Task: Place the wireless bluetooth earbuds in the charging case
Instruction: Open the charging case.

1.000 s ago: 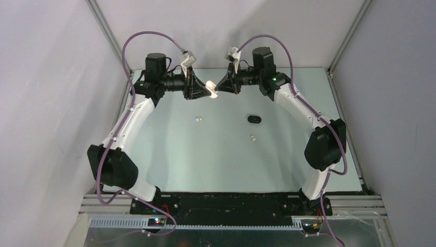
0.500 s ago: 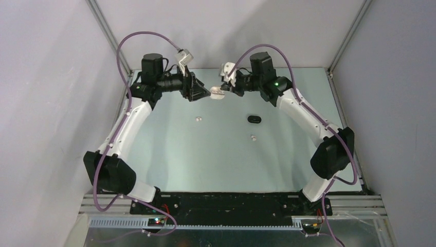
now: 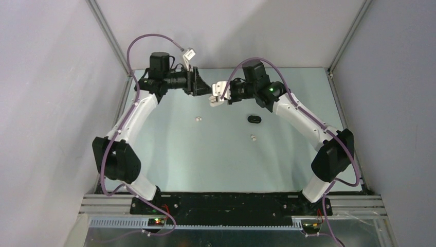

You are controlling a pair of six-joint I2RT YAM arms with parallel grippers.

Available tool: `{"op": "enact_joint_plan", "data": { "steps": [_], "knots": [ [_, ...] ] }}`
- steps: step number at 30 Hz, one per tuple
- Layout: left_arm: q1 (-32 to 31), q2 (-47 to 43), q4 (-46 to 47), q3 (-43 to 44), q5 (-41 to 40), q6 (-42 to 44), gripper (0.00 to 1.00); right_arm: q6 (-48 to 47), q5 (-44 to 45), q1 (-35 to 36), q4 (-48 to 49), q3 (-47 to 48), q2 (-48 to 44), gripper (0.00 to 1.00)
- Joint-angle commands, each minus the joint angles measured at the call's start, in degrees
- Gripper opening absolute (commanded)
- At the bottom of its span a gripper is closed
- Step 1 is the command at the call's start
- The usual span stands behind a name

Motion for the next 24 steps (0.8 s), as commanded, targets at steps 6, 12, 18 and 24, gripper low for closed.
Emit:
{"op": "enact_joint_plan", "data": {
  "steps": [6, 12, 18, 24],
  "knots": [
    [0.0, 3.6, -3.7, 5.2, 3.5, -3.1, 0.56, -4.6, 2.5, 1.0, 1.2, 0.6, -1.1, 0.00],
    [-0.7, 5.1, -5.6, 6.2, 3.1, -2.3, 0.53, -4.7, 3.3, 1.6, 1.6, 1.8, 0.1, 0.00],
    [-0.9, 5.6, -6.6, 6.6, 3.0, -1.8, 0.50, -4.7, 4.3, 2.4, 2.3, 3.0, 1.3, 0.00],
    [-1.1, 6.1, -7.5, 6.7, 3.0, -1.7, 0.48, -4.8, 5.4, 2.9, 2.9, 3.5, 1.9, 0.00]
  ]
}}
